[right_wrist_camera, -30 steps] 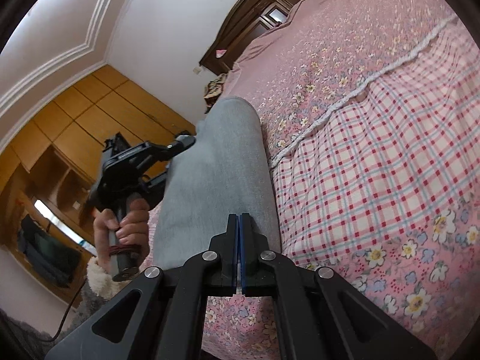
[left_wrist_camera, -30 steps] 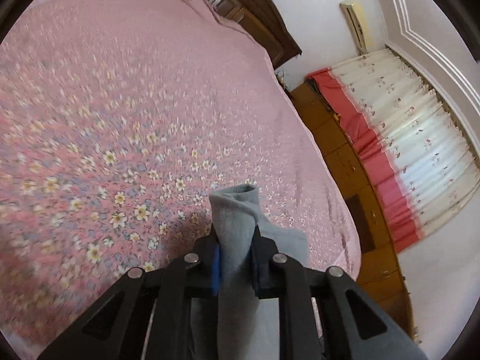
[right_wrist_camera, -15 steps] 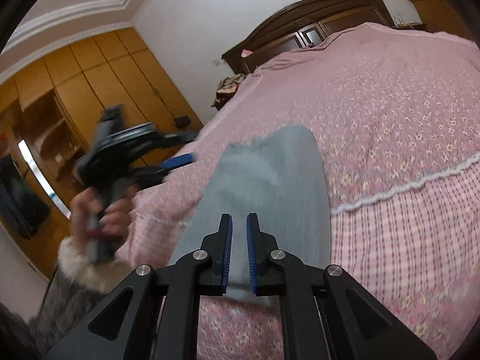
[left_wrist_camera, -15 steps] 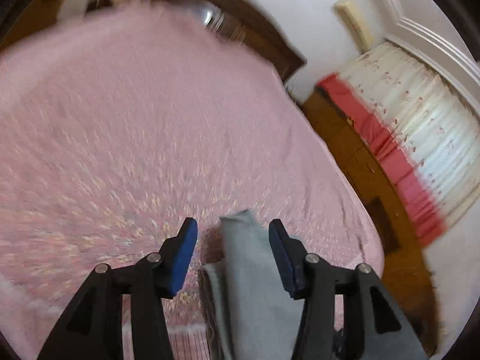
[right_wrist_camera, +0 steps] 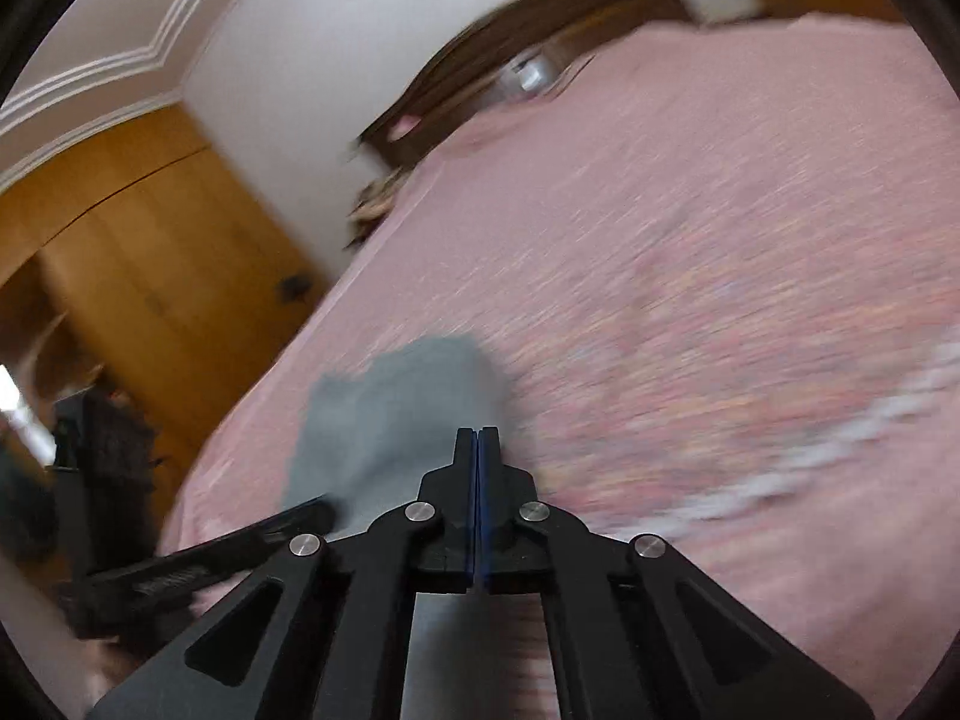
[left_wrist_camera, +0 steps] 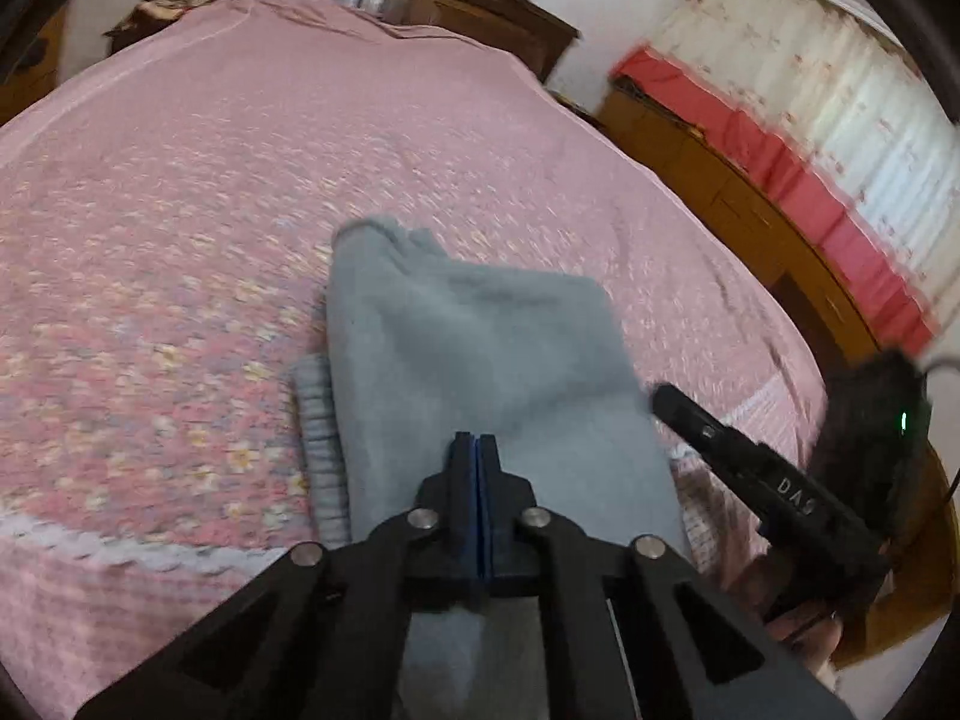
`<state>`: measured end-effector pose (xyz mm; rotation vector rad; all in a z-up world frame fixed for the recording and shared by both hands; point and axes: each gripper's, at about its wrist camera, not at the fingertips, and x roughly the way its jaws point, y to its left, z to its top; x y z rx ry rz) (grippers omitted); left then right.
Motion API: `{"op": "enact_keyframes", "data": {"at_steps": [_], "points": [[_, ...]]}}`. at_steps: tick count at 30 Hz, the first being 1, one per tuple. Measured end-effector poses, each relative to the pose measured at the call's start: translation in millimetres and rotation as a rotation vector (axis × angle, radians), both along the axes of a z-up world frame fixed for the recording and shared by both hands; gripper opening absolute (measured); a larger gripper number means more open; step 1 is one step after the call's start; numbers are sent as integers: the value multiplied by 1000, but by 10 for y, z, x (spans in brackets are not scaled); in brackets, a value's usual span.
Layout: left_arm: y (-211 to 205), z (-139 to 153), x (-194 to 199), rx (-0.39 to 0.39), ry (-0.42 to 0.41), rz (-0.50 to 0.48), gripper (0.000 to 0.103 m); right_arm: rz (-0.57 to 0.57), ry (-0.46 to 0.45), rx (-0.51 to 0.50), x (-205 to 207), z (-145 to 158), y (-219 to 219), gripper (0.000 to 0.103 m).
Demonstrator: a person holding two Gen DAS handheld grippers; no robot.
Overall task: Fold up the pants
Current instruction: 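Fold the held grey pants over onto the stack with the left gripper, then press the folded pants flat with the left gripper and release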
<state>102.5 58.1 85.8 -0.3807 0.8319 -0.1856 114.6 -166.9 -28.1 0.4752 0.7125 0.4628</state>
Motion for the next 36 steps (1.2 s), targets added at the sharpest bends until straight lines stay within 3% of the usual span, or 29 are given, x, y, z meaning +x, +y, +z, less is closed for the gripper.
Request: {"op": "enact_keyframes", "data": {"at_steps": [1,4,7,9,11,13,16,19,22,27,28,31,32,34,36], "points": [[16,102,-42,32,-26,29,3,-24,-3,-3,-26,35,-67,3],[3,384,-27,69,-108,37,3,45,-10,136,22,144,-177,3],[-99,477,75,77,-124,13,3,199,-24,236,192,259,-54,3],[-168,383,178,70,-114,15,3,294,-46,179,323,321,177,3],[-223,150,258,87,-43,38,3,323,-59,57,399,293,363,3],[-177,-85,362,97,5,40,3,356,7,-30,523,137,523,1],[-108,-130,402,59,5,24,2,314,-9,-33,557,-38,445,0],[-85,-7,418,81,10,41,2,201,-61,-40,458,17,297,0],[-154,196,278,97,-35,48,2,142,-70,-39,347,114,170,0],[-372,298,-169,97,-80,25,3,157,-30,177,-82,186,-148,2],[-369,252,-181,101,-69,26,3,182,-14,194,-139,162,-126,2],[-362,-122,-54,98,28,43,3,181,70,60,-144,-59,-6,1],[-338,-145,-71,88,28,47,3,182,116,62,-131,-169,-18,0],[-291,-118,-111,60,25,53,3,162,161,166,-179,-173,-159,1],[-251,31,-229,63,9,56,3,159,168,195,-298,-65,-263,2]]}}
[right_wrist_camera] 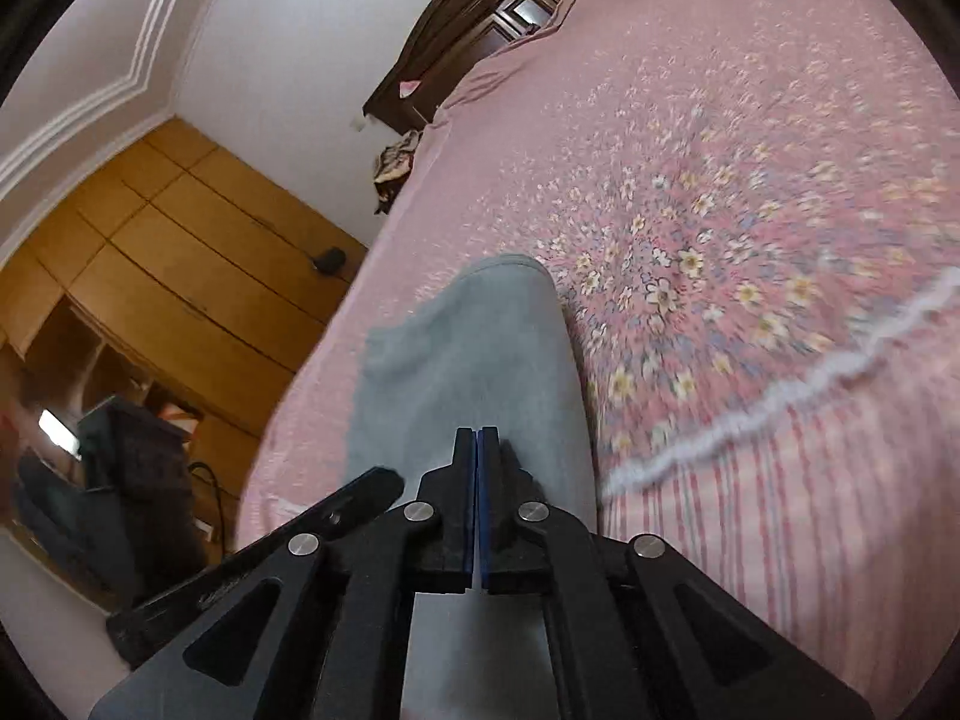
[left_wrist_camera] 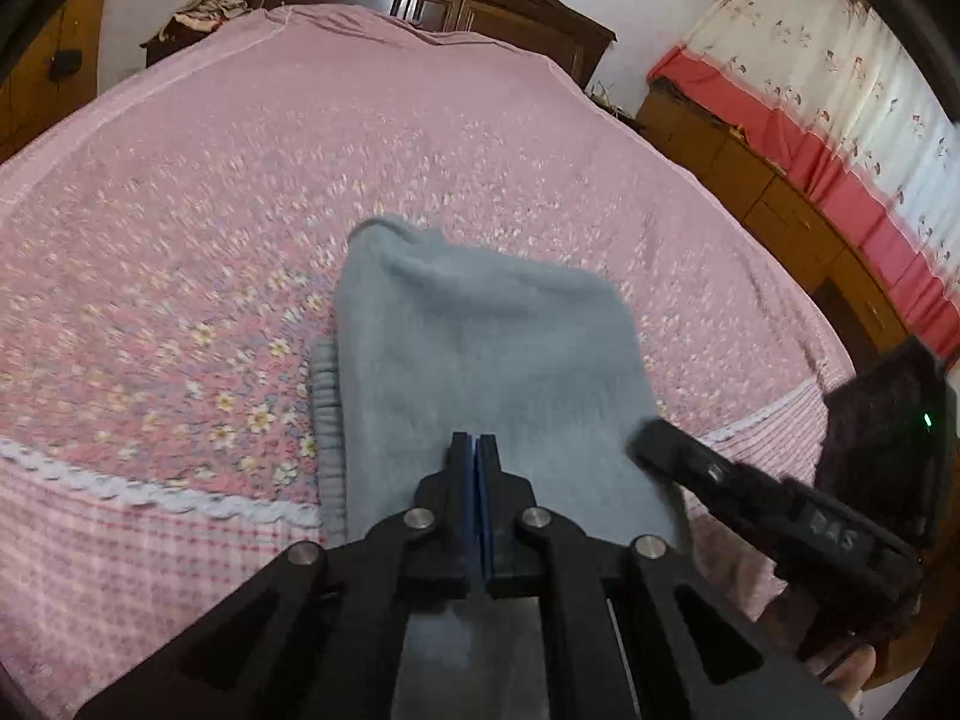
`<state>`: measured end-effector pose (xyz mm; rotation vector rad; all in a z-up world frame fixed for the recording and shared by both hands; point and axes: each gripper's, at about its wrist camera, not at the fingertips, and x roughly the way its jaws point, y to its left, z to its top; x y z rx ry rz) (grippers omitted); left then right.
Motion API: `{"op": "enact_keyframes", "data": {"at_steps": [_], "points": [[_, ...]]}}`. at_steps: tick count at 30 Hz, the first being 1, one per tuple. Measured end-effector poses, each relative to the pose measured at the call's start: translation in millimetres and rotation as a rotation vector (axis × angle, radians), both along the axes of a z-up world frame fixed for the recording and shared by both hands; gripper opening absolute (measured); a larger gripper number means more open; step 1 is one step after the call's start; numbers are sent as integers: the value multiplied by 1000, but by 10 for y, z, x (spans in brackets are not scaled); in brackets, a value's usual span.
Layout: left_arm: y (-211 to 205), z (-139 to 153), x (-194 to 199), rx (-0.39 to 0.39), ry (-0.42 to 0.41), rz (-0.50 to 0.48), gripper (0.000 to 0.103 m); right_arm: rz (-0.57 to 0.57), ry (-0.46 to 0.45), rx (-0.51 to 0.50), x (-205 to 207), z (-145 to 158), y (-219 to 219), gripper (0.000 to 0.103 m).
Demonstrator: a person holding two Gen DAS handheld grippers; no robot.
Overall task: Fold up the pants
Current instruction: 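Press the folded pants flat with the left gripper and release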
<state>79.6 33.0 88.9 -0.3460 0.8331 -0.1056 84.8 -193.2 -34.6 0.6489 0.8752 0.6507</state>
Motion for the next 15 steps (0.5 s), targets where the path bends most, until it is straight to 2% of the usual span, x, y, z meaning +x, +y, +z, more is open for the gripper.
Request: {"op": "enact_keyframes", "data": {"at_steps": [3,6,8,11,15], "points": [[-42,154,-143,11,-52,-19,3,37,-70,-17,-276,95,-90,2],[-46,-71,-173,44,16,-17,3,66,-27,-80,-387,-142,-139,1],[-10,-162,-214,18,2,-8,3,49,-3,0,-381,-262,-228,0],[70,-158,-269,-13,1,-5,3,59,4,-8,-452,-239,-319,0],[171,-119,-288,31,4,-12,3,69,-36,-74,-667,-225,-405,0]]}}
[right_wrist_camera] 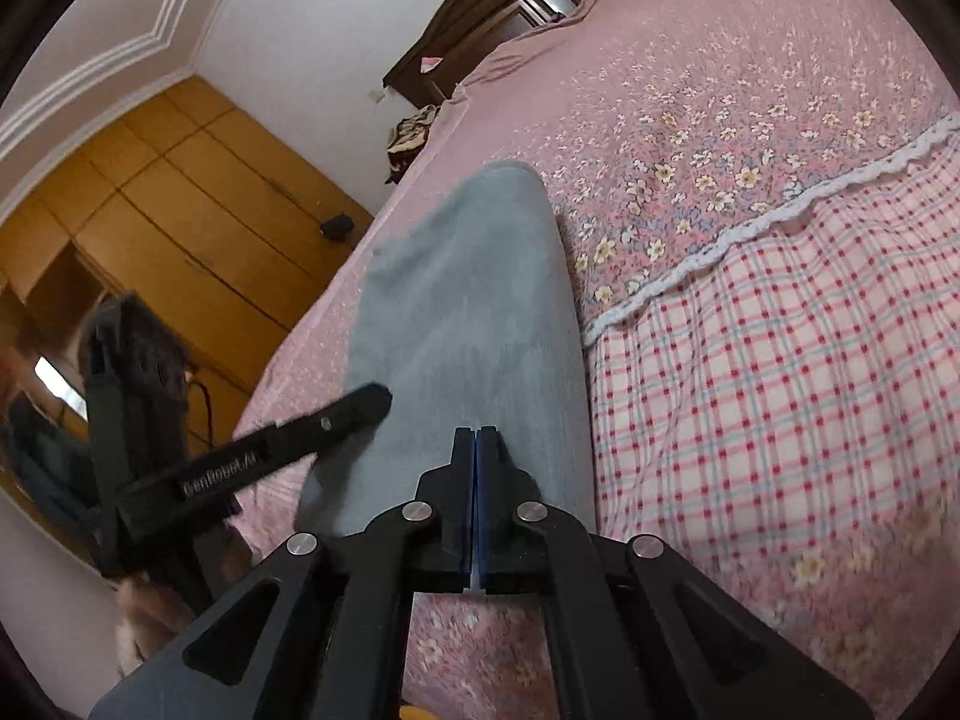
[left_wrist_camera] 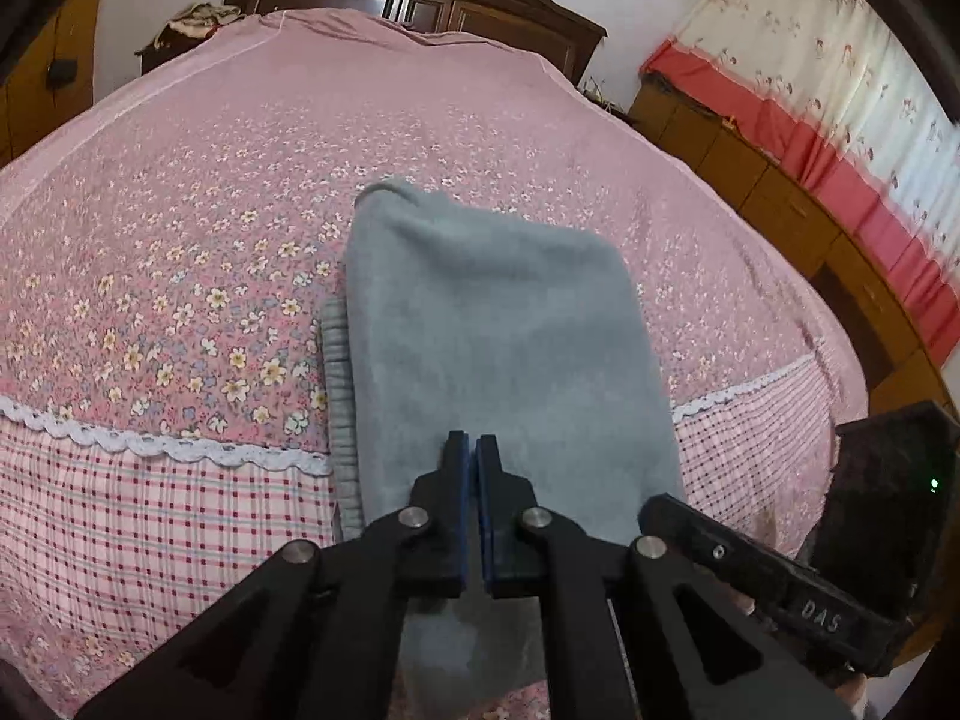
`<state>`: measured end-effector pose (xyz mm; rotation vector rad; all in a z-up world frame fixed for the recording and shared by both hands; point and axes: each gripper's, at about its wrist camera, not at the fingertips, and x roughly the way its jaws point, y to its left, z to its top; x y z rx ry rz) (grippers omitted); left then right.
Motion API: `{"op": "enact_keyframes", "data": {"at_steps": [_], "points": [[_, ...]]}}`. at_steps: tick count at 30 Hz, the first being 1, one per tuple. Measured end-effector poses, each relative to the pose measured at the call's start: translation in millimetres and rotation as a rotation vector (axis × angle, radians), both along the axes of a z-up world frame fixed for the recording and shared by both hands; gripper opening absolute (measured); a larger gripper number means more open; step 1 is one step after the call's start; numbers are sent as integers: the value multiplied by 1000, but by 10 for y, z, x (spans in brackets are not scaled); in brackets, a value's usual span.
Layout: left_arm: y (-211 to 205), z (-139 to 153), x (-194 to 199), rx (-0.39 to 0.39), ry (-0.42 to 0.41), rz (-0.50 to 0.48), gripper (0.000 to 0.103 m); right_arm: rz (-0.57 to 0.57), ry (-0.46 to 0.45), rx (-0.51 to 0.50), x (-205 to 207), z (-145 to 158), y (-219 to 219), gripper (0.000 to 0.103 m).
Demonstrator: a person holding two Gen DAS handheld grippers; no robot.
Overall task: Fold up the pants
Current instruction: 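Press the folded pants flat with the left gripper and release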
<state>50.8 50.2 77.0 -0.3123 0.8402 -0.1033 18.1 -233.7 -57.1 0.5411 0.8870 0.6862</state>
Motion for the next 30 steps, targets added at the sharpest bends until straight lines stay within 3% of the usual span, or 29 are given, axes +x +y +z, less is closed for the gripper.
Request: {"op": "enact_keyframes", "data": {"at_steps": [7,11,15,17,23,30], "points": [[-69,49,-16,30,-5,-4,3,-1,18,24,-229,-64,-108,0],[-76,55,-13,9,-3,9,3,-13,40,32,-112,-76,-35,0],[-93,117,-105,27,-36,13,7,-34,-28,-2,-206,62,-16,6],[-129,52,-94,62,-23,8,7,-17,-14,-28,-209,14,33,6],[-75,-11,-87,23,-16,15,7,-7,13,7,-241,-114,-59,1],[-130,-18,-123,60,-25,17,7,-5,3,-11,-283,-63,-84,1]]}}
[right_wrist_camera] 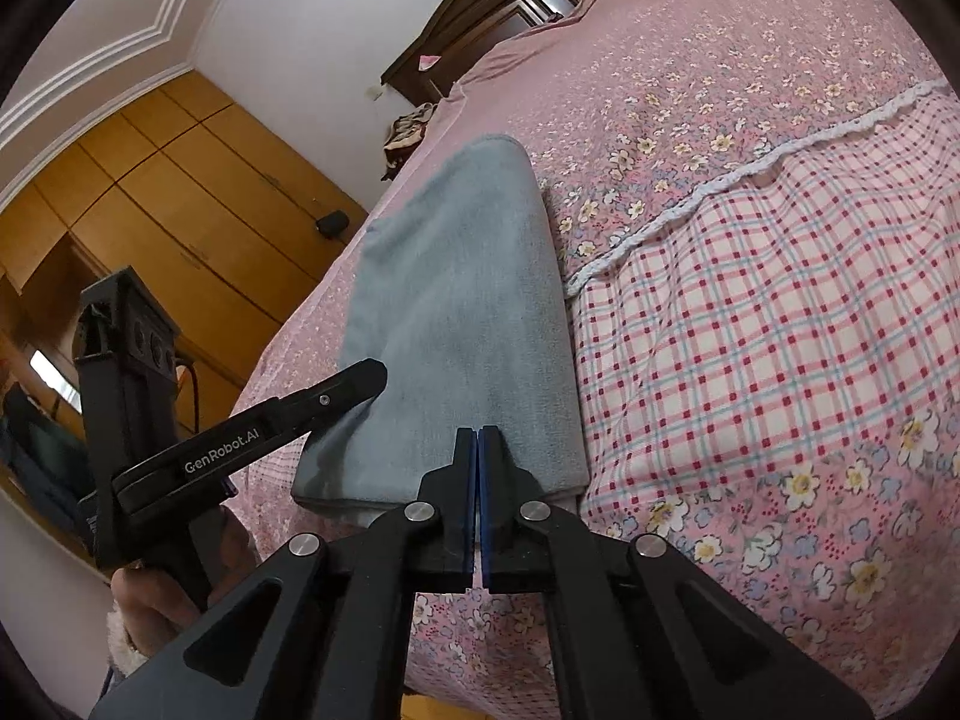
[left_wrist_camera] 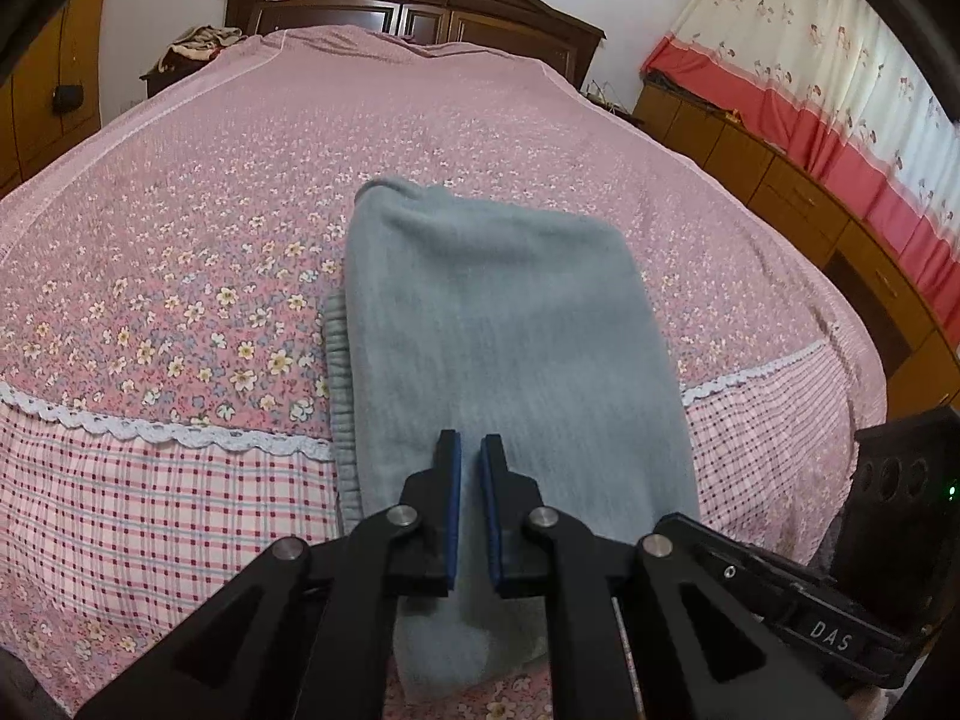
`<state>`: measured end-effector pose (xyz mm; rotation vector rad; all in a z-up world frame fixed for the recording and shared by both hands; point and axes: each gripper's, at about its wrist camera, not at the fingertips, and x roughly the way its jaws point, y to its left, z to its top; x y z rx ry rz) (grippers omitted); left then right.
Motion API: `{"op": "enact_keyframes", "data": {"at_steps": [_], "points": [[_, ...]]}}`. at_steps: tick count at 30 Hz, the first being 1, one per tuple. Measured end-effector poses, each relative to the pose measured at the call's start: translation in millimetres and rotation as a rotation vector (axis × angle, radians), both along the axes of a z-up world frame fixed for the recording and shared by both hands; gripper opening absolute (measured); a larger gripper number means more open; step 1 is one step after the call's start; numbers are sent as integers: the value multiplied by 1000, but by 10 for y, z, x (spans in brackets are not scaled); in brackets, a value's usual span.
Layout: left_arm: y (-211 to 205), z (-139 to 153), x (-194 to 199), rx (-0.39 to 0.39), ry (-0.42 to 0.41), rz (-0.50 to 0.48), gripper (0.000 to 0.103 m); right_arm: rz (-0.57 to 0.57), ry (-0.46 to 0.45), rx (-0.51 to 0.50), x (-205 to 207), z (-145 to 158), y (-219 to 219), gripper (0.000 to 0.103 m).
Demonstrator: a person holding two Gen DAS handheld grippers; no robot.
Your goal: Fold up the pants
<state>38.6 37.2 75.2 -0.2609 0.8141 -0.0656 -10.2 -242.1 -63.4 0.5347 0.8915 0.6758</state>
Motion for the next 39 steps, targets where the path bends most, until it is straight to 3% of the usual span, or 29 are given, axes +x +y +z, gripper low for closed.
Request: {"op": "enact_keyframes", "data": {"at_steps": [3,5,7,8,9,10,11,12,14,19,22,25,30,33,36,38,39], "points": [[-16,40,-24,-13,0,21,7,-7,11,12,23,52,-2,1],[-41,104,-66,-4,-5,32,8,2,6,-31,32,169,42,2],[-106,211,-144,32,-31,21,17,10,-17,-66,42,310,59,11],[-133,257,-182,49,-48,15,29,7,-45,-85,21,404,67,16],[-172,341,-262,86,-86,23,46,-3,-65,-104,-2,475,70,27],[-189,393,-308,108,-108,30,56,-19,-92,-123,-34,561,67,35],[-218,477,-387,139,-145,34,71,-34,-126,-133,-76,656,57,36],[-239,558,-466,161,-182,33,82,-40,-143,-138,-99,704,51,40],[-248,670,-566,185,-220,33,92,-66,-190,-167,-175,830,35,53],[-295,814,-826,234,-315,11,101,-136,-330,-263,-398,1014,35,91],[-304,767,-941,280,-350,11,103,-144,-386,-336,-527,1024,46,96],[-308,595,-955,305,-323,12,103,-137,-418,-363,-595,991,55,97],[-120,181,-784,191,-190,22,103,-140,-385,-406,-508,780,69,97],[23,-48,-651,94,-126,34,103,-121,-319,-393,-413,572,58,97],[198,-110,-437,-56,-84,-23,103,-60,-219,-197,-165,451,-83,97],[349,-167,-155,-204,-18,-69,103,-27,-164,-23,67,414,-187,97],[377,-191,-69,-232,8,-76,102,-2,-133,50,201,377,-206,97]]}}
